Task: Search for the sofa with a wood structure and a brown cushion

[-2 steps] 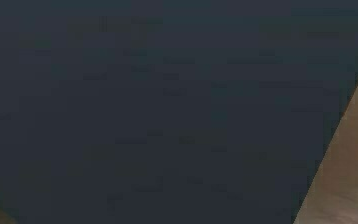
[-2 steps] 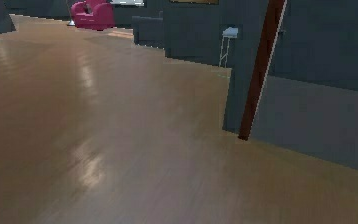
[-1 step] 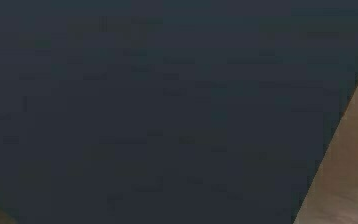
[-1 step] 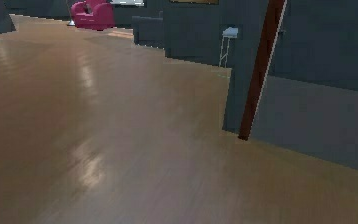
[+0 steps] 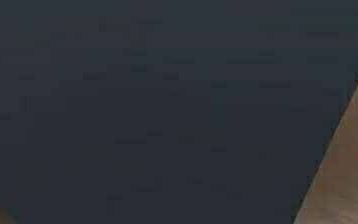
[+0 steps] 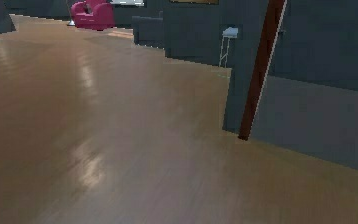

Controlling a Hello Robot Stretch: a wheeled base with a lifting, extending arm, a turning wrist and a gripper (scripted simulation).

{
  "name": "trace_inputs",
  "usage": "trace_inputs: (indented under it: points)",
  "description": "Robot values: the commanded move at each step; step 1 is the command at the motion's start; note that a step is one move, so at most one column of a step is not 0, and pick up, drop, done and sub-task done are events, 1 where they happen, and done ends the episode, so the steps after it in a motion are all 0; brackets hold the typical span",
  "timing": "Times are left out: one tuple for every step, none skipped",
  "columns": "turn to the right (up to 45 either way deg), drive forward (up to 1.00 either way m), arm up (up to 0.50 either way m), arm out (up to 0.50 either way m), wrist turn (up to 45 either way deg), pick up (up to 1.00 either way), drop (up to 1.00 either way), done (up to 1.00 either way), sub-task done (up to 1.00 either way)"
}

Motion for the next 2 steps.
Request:
trace_inputs:
  points:
    - [-45.0, 0.00, 0.00, 0.00, 0.0, 0.00, 0.00, 0.00, 0.00]
    - [-45.0, 0.00, 0.00, 0.00, 0.0, 0.00, 0.00, 0.00, 0.00]
